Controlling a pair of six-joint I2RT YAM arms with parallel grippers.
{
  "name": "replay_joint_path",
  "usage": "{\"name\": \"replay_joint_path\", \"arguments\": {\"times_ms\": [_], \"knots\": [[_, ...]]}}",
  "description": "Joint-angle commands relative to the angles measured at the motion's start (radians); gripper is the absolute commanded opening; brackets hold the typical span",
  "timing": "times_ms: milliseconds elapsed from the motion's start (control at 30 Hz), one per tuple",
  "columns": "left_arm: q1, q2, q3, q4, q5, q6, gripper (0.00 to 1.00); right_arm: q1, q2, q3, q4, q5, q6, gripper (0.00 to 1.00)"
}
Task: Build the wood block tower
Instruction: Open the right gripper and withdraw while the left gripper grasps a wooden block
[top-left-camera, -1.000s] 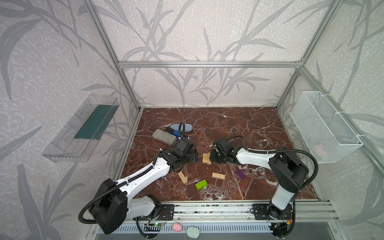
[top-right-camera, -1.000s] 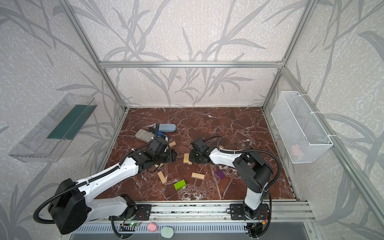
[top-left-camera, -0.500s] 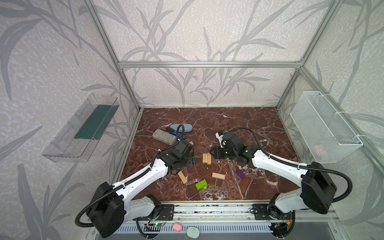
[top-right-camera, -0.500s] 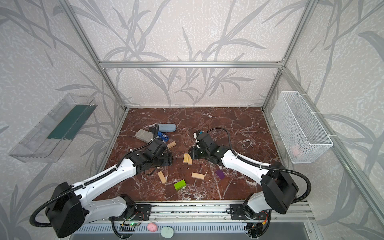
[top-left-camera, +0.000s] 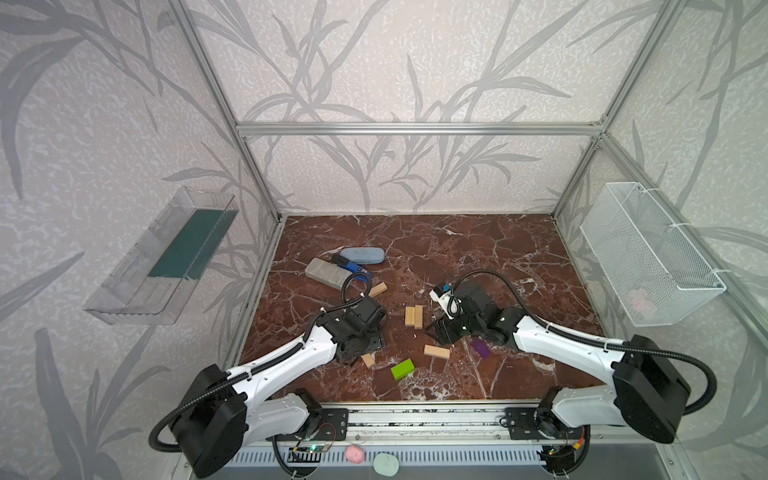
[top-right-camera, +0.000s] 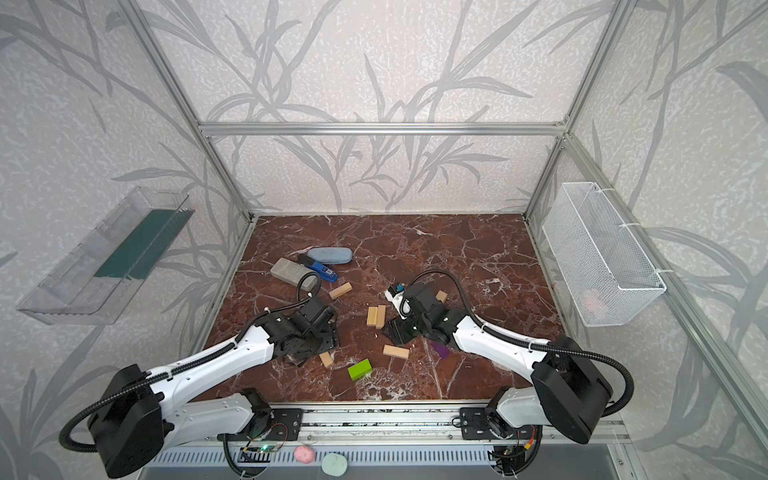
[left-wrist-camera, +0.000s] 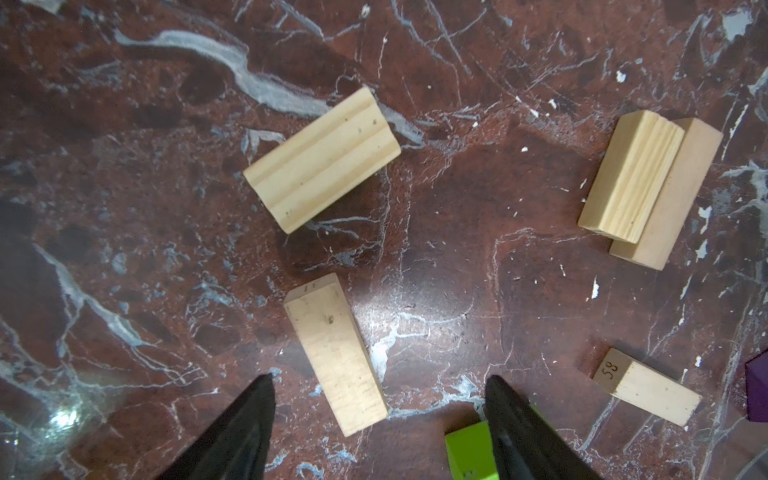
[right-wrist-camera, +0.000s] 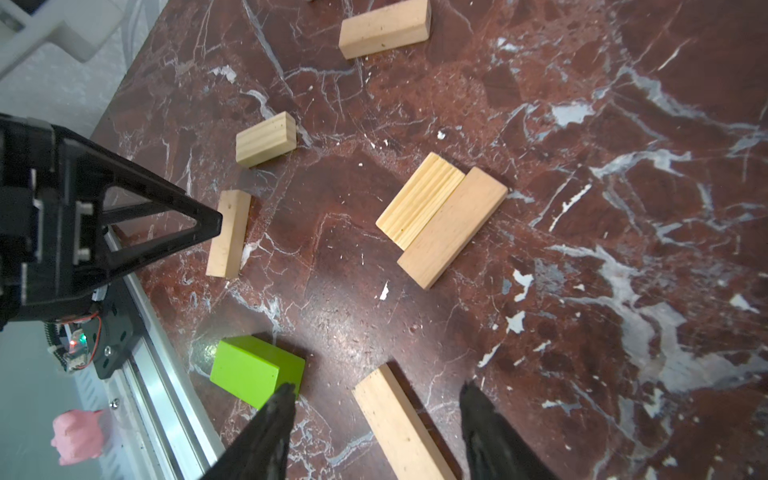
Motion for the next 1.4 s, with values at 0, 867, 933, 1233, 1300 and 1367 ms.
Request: {"name": "replay_joint_path", "arguments": {"times_ms": [0,867,933,1233,1300,1367], "knots": [[-0.02,0.017,-0.019,-0.014,-0.016,-0.095,0.78,0.022,-0.016,-0.026,0.065,-0.008,-0.072,0.65],[-0.057,0.221,-0.001,0.019,-0.103,-0.171,0.49,0.024,0.011,-0.126,0.254,0.022,-0.091,0.72],[-0.057,0.229,0.002,0.028,-0.098,-0.168,0.46,0.024,0.014,-0.126,0.253,0.021,-0.09,0.72],[-0.057,0.207,0.001,0.037,-0.082,-0.126,0.3,0.023,0.018,-0.128,0.258,0.037,-0.087,0.73],[-0.057,0.197,0.004,0.037,-0.078,-0.108,0.27,0.02,0.017,-0.13,0.261,0.046,-0.082,0.74],[-0.058,0.19,0.012,0.035,-0.075,-0.086,0.25,0.01,0.013,-0.134,0.261,0.048,-0.073,0.74]]}}
